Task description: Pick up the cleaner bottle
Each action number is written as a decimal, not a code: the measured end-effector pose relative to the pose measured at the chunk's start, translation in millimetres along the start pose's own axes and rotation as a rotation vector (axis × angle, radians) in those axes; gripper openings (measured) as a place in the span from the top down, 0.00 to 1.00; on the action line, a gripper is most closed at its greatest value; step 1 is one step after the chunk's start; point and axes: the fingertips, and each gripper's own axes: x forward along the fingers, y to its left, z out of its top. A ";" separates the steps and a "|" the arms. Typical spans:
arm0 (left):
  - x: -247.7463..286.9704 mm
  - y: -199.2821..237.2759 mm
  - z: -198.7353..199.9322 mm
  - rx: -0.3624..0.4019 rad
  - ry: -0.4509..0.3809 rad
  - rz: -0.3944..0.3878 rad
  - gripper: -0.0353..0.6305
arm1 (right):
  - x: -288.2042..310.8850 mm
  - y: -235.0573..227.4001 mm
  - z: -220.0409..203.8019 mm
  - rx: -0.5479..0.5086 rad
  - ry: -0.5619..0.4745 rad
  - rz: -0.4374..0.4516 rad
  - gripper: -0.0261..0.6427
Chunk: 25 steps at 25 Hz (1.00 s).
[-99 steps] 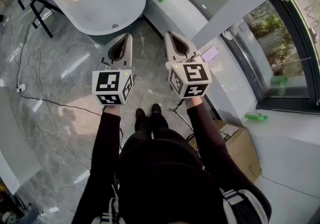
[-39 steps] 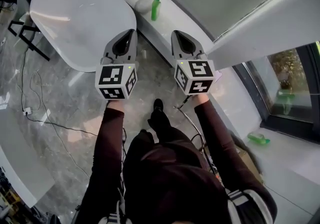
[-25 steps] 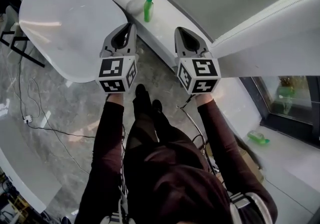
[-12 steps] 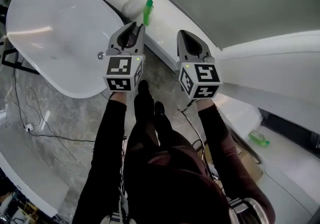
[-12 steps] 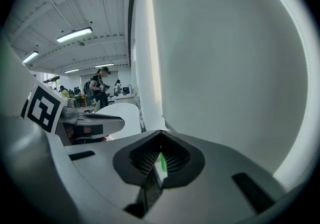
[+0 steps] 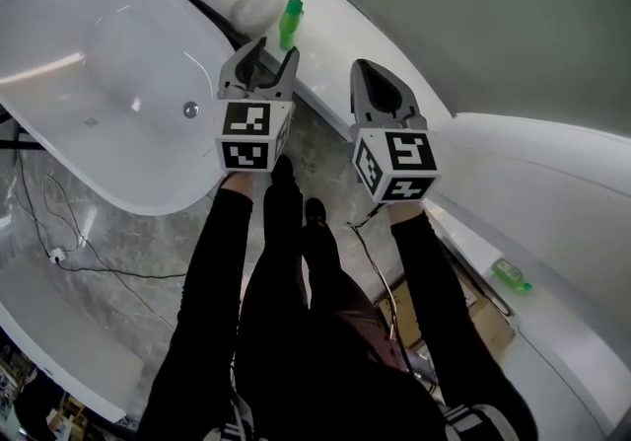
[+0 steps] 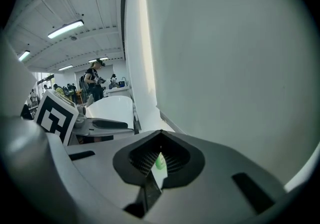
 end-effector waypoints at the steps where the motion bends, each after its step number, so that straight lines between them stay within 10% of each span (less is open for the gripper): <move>1: 6.5 2.0 -4.6 -0.001 0.007 -0.002 0.65 | 6.4 -1.4 -3.4 0.000 0.007 -0.002 0.96; 25: 130.6 41.9 -143.0 -0.005 0.078 0.032 0.56 | 120.3 -33.4 -99.6 0.054 0.060 -0.034 0.96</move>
